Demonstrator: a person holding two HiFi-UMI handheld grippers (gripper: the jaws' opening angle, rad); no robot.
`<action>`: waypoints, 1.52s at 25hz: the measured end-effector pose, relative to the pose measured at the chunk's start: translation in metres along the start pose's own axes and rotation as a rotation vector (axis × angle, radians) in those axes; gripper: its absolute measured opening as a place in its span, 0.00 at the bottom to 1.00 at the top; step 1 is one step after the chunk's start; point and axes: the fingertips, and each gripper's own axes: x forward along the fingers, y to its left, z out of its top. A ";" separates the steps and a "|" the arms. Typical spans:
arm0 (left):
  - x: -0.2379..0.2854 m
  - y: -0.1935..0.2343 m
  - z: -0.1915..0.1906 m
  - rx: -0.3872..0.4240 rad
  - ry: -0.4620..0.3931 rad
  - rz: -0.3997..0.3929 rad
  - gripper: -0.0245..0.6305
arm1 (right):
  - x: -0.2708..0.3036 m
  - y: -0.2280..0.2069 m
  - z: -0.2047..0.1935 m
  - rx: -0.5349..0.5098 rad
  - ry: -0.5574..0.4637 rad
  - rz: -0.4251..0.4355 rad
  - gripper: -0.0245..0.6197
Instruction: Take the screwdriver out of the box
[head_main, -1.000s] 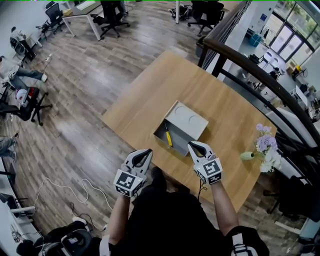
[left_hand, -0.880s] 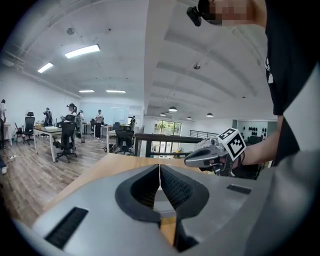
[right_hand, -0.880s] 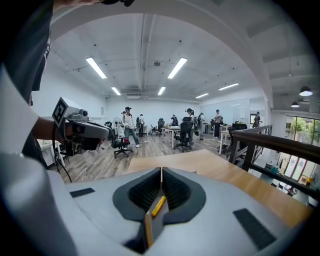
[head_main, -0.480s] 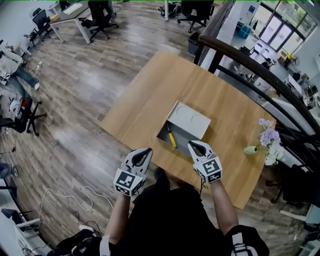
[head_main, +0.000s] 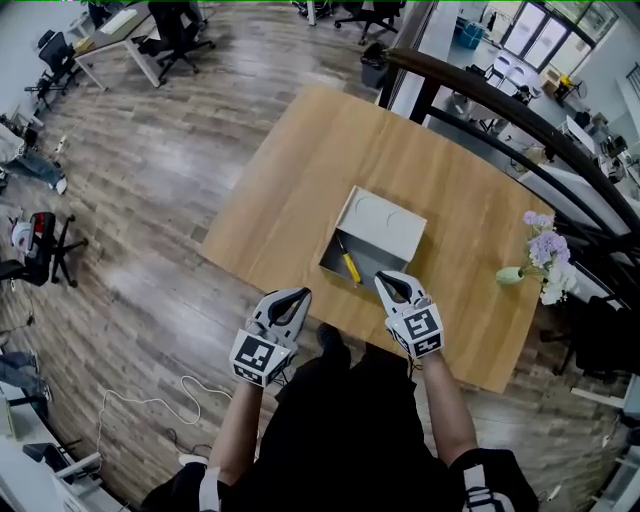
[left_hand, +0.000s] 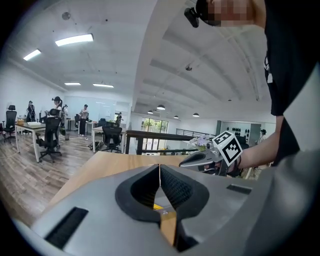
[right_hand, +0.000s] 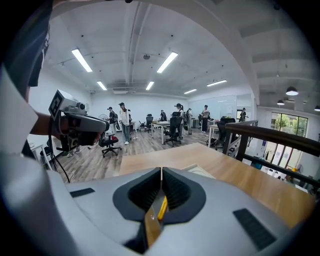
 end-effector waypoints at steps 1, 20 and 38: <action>0.001 0.001 0.000 -0.001 0.004 -0.006 0.07 | 0.000 -0.001 -0.002 0.002 0.007 -0.004 0.08; 0.019 0.028 -0.002 -0.040 0.022 0.012 0.07 | 0.053 -0.005 -0.054 -0.005 0.200 0.045 0.08; 0.037 0.039 -0.007 -0.051 0.077 0.036 0.07 | 0.111 -0.009 -0.105 -0.033 0.372 0.121 0.08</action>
